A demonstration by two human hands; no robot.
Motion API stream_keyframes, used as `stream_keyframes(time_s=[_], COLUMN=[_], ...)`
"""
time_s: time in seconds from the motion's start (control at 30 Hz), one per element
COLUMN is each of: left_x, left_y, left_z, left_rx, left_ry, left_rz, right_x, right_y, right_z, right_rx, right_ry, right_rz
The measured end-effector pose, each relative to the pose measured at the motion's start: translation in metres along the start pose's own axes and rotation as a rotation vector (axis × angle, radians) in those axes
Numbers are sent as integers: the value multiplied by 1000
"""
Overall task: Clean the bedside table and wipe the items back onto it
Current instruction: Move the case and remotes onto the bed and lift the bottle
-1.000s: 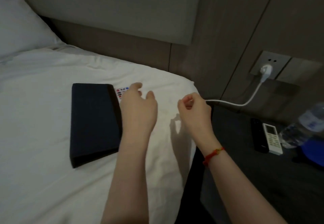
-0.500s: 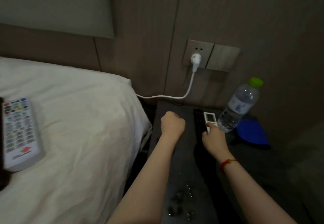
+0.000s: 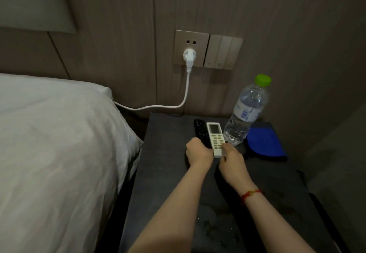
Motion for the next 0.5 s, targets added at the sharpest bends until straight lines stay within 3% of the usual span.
stream_keyframes(time_s=[0.17,0.37,0.5], left_x=[5,2,-13], left_y=[11,28,35], left_z=[12,40,86], left_rx=[-5,-225,-350], left_ry=[-85,-120,-173], left_rz=[74,148,102], right_x=[6,16,5], right_y=[-15,-24,-14], right_z=[9,0,8], right_rx=[15,-121,24], right_ry=[-144,-109,-131], right_rz=[-113,-302,-435])
Point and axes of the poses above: each hand's wrist, its own x-axis towards the middle knuckle, its own z-axis out of the back of the hand, y = z × x, the point moved 10 cm from there along x, towards the middle knuckle, and after that the axes turned 2 degrees about z, right-handed, at the moved point
